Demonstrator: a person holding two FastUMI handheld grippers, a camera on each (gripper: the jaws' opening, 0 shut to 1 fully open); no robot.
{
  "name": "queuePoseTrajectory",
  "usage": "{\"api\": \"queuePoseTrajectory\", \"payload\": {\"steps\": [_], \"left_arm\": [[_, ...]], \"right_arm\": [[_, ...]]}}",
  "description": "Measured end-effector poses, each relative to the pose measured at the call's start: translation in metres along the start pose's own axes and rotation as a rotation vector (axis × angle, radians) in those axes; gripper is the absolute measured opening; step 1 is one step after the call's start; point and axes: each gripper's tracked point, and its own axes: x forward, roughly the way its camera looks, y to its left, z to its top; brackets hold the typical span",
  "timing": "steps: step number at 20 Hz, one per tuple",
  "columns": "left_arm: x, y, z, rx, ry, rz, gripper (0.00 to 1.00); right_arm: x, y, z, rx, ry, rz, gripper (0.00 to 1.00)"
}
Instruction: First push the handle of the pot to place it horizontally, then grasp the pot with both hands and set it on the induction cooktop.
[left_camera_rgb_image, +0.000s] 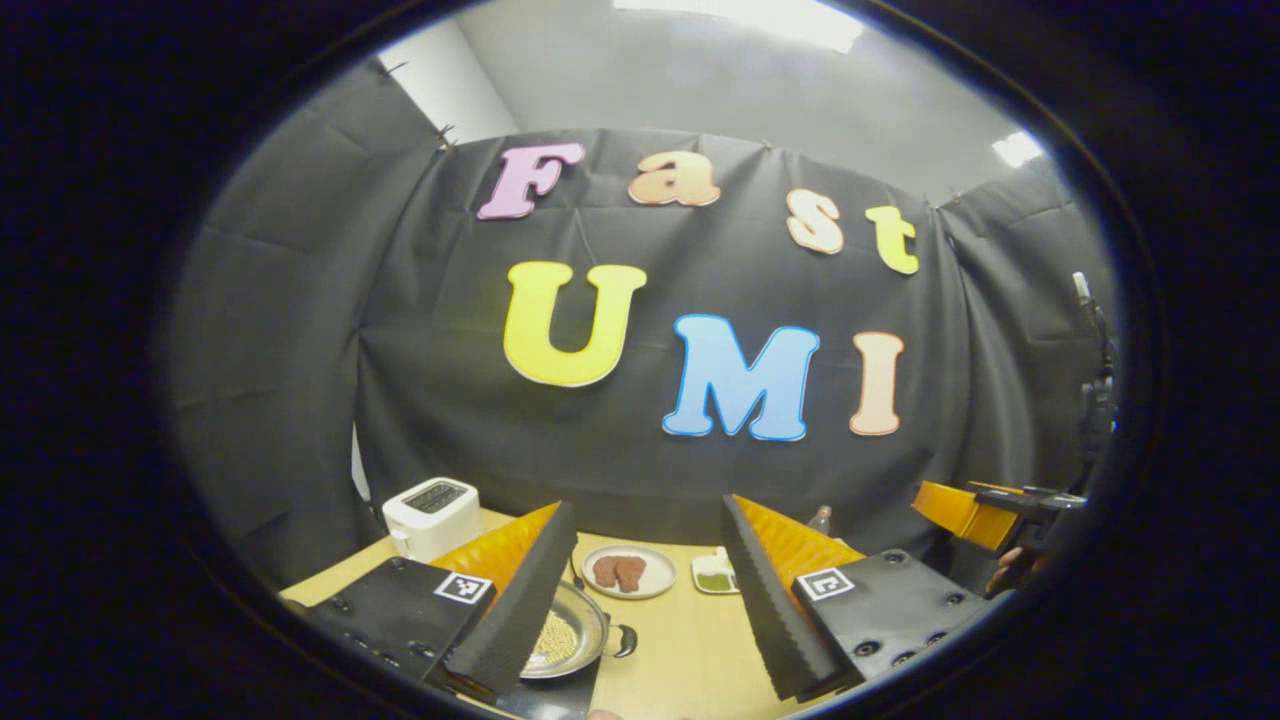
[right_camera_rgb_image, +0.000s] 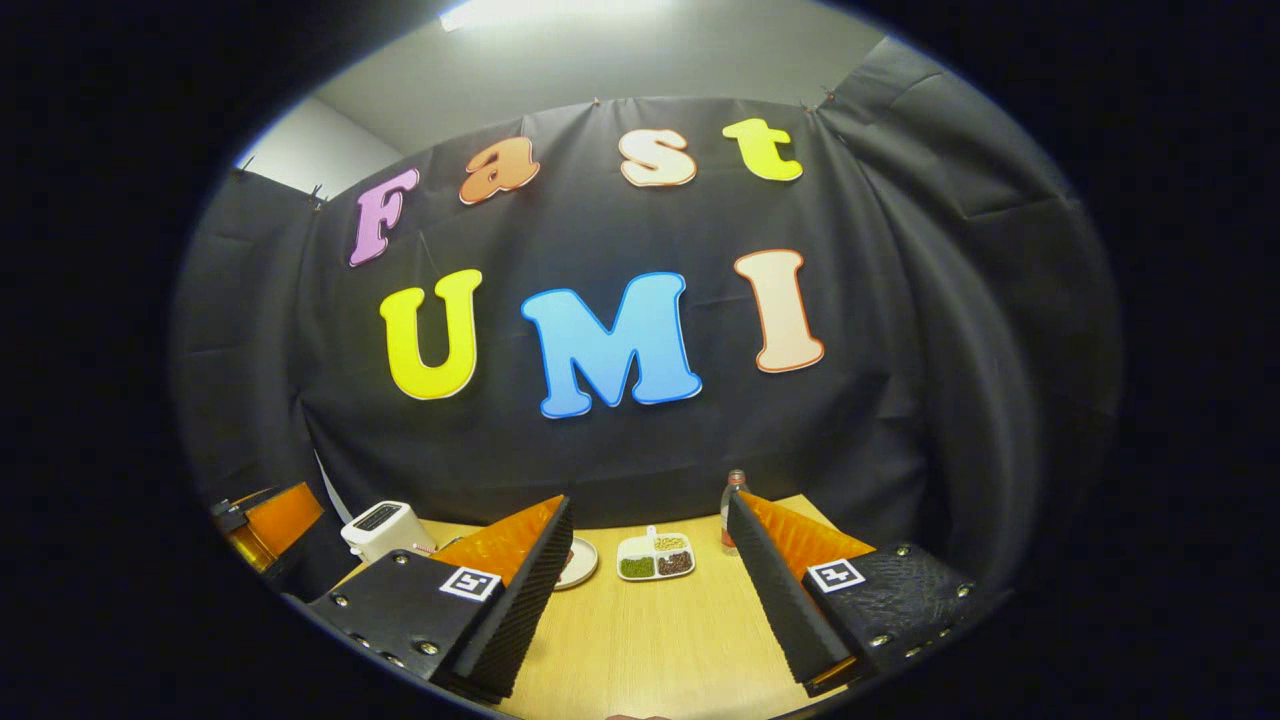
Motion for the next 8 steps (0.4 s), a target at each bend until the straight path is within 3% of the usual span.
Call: {"api": "queuePoseTrajectory", "payload": {"steps": [4, 5, 8], "left_arm": [[-0.015, -0.032, 0.014, 0.066, -0.027, -0.008, 0.95], [-0.02, -0.037, 0.012, 0.079, -0.026, -0.005, 0.95], [-0.031, -0.045, 0.013, 0.087, -0.031, 0.008, 0.95]], "right_arm": [[-0.015, -0.022, 0.013, 0.032, -0.018, -0.002, 0.96], [-0.017, -0.025, 0.014, 0.036, -0.02, 0.004, 0.87], [-0.023, -0.034, 0.017, 0.033, -0.021, 0.015, 0.87]]}}
